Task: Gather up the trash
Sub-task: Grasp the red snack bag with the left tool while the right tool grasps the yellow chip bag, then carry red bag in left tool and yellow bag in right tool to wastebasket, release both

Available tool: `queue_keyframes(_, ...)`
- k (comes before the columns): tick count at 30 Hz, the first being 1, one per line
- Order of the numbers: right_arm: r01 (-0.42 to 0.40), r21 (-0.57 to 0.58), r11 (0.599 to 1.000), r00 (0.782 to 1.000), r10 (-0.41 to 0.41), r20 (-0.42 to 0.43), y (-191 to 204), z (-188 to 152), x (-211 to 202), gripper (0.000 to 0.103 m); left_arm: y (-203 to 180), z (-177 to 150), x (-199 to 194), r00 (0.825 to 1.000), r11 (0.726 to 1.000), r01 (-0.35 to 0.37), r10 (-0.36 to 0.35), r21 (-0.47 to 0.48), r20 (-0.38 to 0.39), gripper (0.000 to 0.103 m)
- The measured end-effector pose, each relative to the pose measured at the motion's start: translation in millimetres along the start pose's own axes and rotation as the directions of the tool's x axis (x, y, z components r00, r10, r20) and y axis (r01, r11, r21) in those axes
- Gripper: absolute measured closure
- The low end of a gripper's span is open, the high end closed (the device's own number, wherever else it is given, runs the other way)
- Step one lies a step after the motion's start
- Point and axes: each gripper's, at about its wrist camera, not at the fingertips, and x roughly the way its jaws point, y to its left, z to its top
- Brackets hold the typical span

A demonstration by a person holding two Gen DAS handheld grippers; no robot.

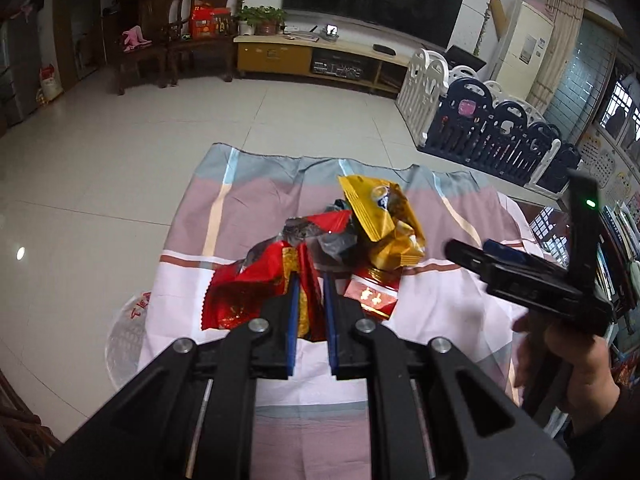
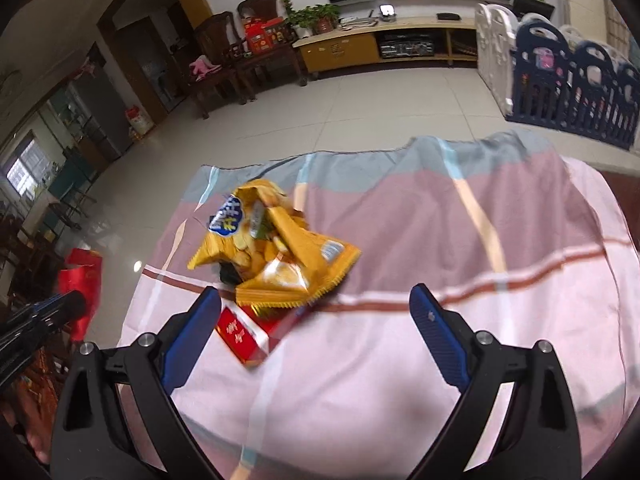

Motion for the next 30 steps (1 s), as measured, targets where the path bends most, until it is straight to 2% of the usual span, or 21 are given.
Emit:
queue_keyframes(2, -0.016, -0.031, 0.999, 1.000, 0.016, 0.005, 10, 12, 19, 0.010, 3, 2, -3, 1.000, 1.000, 0.009, -0.009, -0.011, 0.003, 0.090)
queue_keyframes(4, -0.020, -0.067, 0.998, 0.999, 0.017, -0.037, 18, 21, 43, 0.011, 4, 2, -5, 1.000, 1.000, 0.009, -0.009, -0.004, 0.004, 0.090)
queue_keyframes(5, -0.006, -0.082, 0.997, 0.999, 0.002, -0.053, 21, 24, 55, 0.016, 4, 1, -7, 1.000, 1.000, 0.008, -0.008, -0.001, 0.004, 0.090)
queue_keyframes(7, -0.017, -0.063, 0.998, 0.995, 0.011, -0.100, 19, 27, 71, 0.037, 7, 1, -7, 1.000, 1.000, 0.014, -0.014, -0.008, 0.002, 0.090)
queue_keyframes(8, -0.051, -0.036, 0.998, 0.990, 0.046, -0.131, 17, 27, 75, 0.060, 9, 1, -7, 1.000, 1.000, 0.018, -0.018, -0.013, 0.000, 0.090)
queue_keyframes(9, -0.074, -0.021, 0.997, 0.987, 0.070, -0.144, 17, 25, 76, 0.078, 10, 1, -7, 1.000, 1.000, 0.019, -0.019, -0.017, 0.000, 0.090)
queue_keyframes(12, -0.089, -0.044, 0.995, 0.990, 0.084, -0.110, 22, 14, 52, 0.089, 15, 2, -9, 1.000, 0.999, 0.024, -0.024, -0.029, 0.001, 0.090)
queue_keyframes(18, -0.095, -0.061, 0.994, 0.995, 0.096, 0.009, 25, -15, -42, 0.090, 17, 2, -9, 1.000, 0.999, 0.014, -0.014, -0.038, -0.001, 0.089)
queue_keyframes(21, -0.109, -0.043, 0.993, 0.993, 0.111, 0.048, 26, -25, -76, 0.090, 19, 0, -5, 1.000, 0.999, -0.004, 0.003, -0.033, -0.018, 0.089)
queue_keyframes(23, -0.122, -0.044, 0.992, 0.991, 0.124, 0.054, 30, -33, -84, 0.090, 21, -1, -3, 0.999, 0.999, -0.018, 0.017, -0.031, -0.027, 0.089)
queue_keyframes(26, -0.113, -0.074, 0.991, 0.993, 0.115, 0.029, 34, -34, -75, 0.090, 23, -2, 0, 0.999, 0.999, -0.033, 0.032, -0.028, -0.038, 0.089)
queue_keyframes(30, -0.121, -0.054, 0.991, 0.992, 0.123, 0.025, 32, -33, -70, 0.090, 22, -2, 4, 0.998, 0.999, -0.043, 0.042, -0.016, -0.054, 0.089)
